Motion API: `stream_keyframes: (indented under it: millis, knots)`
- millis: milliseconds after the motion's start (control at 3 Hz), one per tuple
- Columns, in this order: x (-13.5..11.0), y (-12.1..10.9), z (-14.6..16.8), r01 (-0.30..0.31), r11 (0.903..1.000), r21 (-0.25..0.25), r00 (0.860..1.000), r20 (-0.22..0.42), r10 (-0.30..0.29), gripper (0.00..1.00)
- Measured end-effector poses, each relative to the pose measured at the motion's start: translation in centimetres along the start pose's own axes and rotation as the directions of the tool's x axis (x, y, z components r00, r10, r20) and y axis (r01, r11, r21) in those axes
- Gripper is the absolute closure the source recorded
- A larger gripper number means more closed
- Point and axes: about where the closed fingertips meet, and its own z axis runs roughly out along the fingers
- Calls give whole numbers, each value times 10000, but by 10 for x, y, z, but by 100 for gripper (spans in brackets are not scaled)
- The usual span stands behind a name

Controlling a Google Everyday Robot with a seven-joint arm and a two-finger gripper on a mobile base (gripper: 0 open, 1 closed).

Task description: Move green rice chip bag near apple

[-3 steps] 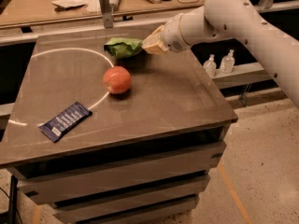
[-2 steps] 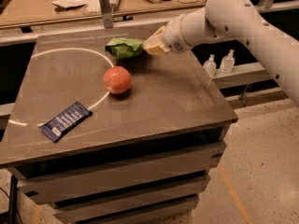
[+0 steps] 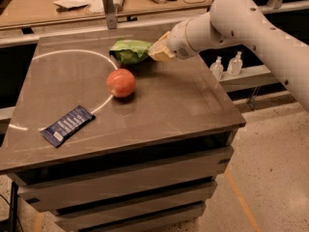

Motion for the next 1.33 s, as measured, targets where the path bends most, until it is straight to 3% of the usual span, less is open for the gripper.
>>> stream_keyframes:
  millis: [667, 1000, 1333]
  knots:
    - [9, 8, -11, -199, 9998, 27, 9997, -151, 199, 13]
    - [8, 10, -17, -229, 9997, 75, 9996, -184, 230, 0]
    - [-1, -1, -48, -199, 9984, 536, 9997, -143, 207, 0]
